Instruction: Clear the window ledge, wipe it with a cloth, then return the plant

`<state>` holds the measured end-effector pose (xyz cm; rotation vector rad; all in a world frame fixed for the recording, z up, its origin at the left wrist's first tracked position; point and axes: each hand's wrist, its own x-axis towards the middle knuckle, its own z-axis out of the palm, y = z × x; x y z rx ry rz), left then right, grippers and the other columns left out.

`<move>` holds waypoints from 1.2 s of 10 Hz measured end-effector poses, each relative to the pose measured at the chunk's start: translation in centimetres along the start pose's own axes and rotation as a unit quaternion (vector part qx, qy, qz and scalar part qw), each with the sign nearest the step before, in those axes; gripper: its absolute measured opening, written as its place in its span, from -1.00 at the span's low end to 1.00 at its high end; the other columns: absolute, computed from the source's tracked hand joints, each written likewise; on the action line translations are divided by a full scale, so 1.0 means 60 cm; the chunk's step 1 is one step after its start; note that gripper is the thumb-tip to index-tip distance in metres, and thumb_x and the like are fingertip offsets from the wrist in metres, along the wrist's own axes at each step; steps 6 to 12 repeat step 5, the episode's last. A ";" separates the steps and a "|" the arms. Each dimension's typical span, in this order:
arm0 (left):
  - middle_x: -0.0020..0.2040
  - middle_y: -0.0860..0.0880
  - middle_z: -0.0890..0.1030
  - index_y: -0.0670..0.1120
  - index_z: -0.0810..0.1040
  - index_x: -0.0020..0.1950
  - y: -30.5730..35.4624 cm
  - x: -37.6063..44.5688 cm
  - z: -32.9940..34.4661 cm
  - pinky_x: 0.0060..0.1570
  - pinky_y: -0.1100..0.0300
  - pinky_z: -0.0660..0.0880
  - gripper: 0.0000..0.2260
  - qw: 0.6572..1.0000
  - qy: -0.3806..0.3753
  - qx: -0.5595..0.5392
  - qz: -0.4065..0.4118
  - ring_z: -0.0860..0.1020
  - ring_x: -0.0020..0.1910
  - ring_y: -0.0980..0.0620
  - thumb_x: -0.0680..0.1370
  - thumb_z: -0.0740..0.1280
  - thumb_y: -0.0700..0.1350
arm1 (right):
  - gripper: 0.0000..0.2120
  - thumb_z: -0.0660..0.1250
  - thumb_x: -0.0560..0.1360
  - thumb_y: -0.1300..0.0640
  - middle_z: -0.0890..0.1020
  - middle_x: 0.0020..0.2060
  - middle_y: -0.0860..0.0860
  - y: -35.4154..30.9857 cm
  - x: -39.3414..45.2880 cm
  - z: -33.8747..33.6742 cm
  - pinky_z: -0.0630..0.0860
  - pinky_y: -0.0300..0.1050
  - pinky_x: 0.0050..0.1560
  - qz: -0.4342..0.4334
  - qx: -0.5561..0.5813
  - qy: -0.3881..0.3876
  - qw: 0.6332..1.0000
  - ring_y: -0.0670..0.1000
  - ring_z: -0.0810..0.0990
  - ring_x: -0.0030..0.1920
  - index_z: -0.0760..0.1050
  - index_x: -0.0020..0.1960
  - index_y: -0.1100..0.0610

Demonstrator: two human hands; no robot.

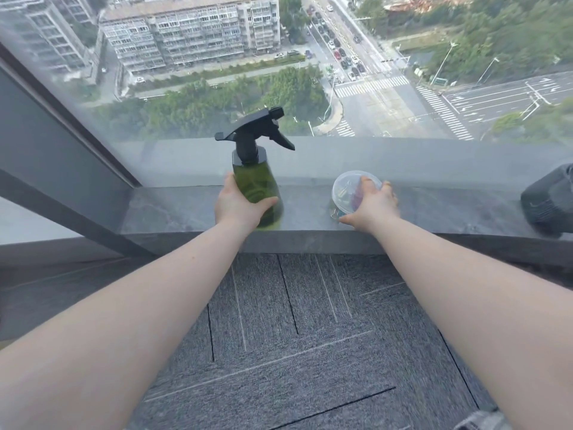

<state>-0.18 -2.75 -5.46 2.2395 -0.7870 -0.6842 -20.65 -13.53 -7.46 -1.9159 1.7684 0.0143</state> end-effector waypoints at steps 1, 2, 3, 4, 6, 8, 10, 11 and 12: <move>0.28 -0.05 0.51 -0.06 0.24 0.44 -0.005 -0.003 -0.004 0.17 -0.01 0.49 -0.20 0.999 -0.022 0.043 -0.004 0.49 0.25 -0.12 0.33 0.54 0.12 | -0.05 0.54 0.31 -0.11 0.07 0.51 0.18 0.000 -0.005 -0.006 0.25 0.10 0.42 0.002 -0.014 -0.003 1.000 0.21 0.09 0.51 0.07 0.53 -0.05; 0.41 -0.11 0.40 -0.11 0.12 0.52 -0.011 -0.013 -0.012 0.20 0.02 0.42 -0.19 0.996 -0.048 0.074 -0.023 0.41 0.34 -0.15 0.41 0.49 0.03 | -0.09 0.52 0.33 -0.09 0.15 0.47 0.17 0.000 -0.017 -0.019 0.29 0.07 0.38 0.002 -0.030 0.000 1.000 0.21 0.16 0.48 0.09 0.52 -0.03; 0.41 -0.16 0.36 -0.13 0.13 0.50 -0.018 -0.024 -0.022 0.14 -0.02 0.45 -0.32 0.993 -0.064 0.090 -0.045 0.43 0.28 -0.21 0.49 0.39 -0.06 | -0.18 0.47 0.37 -0.11 0.28 0.38 0.18 0.003 -0.029 -0.030 0.34 0.07 0.32 -0.003 -0.037 -0.014 0.999 0.23 0.27 0.41 0.13 0.49 0.00; 0.33 -0.17 0.43 -0.09 0.18 0.47 -0.032 -0.032 -0.034 0.11 -0.08 0.52 -0.44 0.990 -0.061 0.111 -0.059 0.50 0.15 -0.22 0.51 0.29 -0.12 | -0.27 0.38 0.45 -0.07 0.33 0.37 0.19 0.006 -0.046 -0.043 0.35 0.10 0.33 0.005 -0.043 -0.035 0.998 0.24 0.31 0.40 0.13 0.50 0.01; 0.30 -0.15 0.47 -0.06 0.19 0.49 -0.039 -0.026 -0.045 0.13 -0.06 0.51 -0.44 0.987 -0.052 0.138 -0.058 0.50 0.17 -0.21 0.49 0.23 -0.15 | -0.42 0.28 0.50 -0.06 0.40 0.33 0.20 0.009 -0.048 -0.058 0.40 0.09 0.29 0.004 -0.041 -0.015 0.999 0.25 0.39 0.34 0.22 0.45 0.07; 0.30 -0.15 0.47 -0.06 0.19 0.49 -0.039 -0.026 -0.045 0.13 -0.06 0.51 -0.44 0.987 -0.052 0.138 -0.058 0.50 0.17 -0.21 0.49 0.23 -0.15 | -0.42 0.28 0.50 -0.06 0.40 0.33 0.20 0.009 -0.048 -0.058 0.40 0.09 0.29 0.004 -0.041 -0.015 0.999 0.25 0.39 0.34 0.22 0.45 0.07; 0.30 -0.15 0.47 -0.06 0.19 0.49 -0.039 -0.026 -0.045 0.13 -0.06 0.51 -0.44 0.987 -0.052 0.138 -0.058 0.50 0.17 -0.21 0.49 0.23 -0.15 | -0.42 0.28 0.50 -0.06 0.40 0.33 0.20 0.009 -0.048 -0.058 0.40 0.09 0.29 0.004 -0.041 -0.015 0.999 0.25 0.39 0.34 0.22 0.45 0.07; 0.30 -0.15 0.47 -0.06 0.19 0.49 -0.039 -0.026 -0.045 0.13 -0.06 0.51 -0.44 0.987 -0.052 0.138 -0.058 0.50 0.17 -0.21 0.49 0.23 -0.15 | -0.42 0.28 0.50 -0.06 0.40 0.33 0.20 0.009 -0.048 -0.058 0.40 0.09 0.29 0.004 -0.041 -0.015 0.999 0.25 0.39 0.34 0.22 0.45 0.07; 0.30 -0.15 0.47 -0.06 0.19 0.49 -0.039 -0.026 -0.045 0.13 -0.06 0.51 -0.44 0.987 -0.052 0.138 -0.058 0.50 0.17 -0.21 0.49 0.23 -0.15 | -0.42 0.28 0.50 -0.06 0.40 0.33 0.20 0.009 -0.048 -0.058 0.40 0.09 0.29 0.004 -0.041 -0.015 0.999 0.25 0.39 0.34 0.22 0.45 0.07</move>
